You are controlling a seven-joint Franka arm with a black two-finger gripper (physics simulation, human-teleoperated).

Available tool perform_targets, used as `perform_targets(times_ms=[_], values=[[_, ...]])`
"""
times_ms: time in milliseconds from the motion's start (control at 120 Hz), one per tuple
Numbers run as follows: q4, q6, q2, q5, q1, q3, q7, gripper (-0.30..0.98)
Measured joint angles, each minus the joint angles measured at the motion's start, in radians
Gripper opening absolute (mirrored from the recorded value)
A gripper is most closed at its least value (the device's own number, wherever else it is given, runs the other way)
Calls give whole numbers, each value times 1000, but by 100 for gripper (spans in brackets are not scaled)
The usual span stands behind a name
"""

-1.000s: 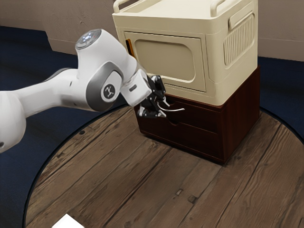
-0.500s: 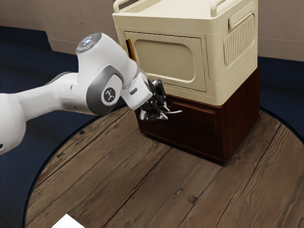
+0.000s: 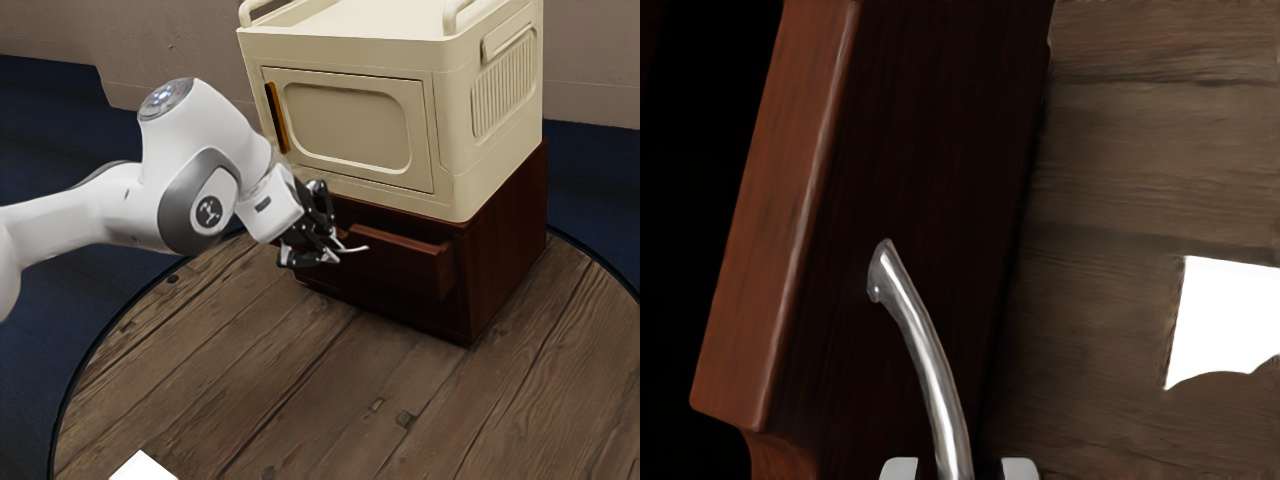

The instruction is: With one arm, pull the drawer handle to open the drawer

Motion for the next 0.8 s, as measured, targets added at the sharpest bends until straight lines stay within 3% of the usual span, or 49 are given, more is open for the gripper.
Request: perform_targets(times_ms=[800], values=[[-205, 2, -183, 8, 9, 5, -4, 2]])
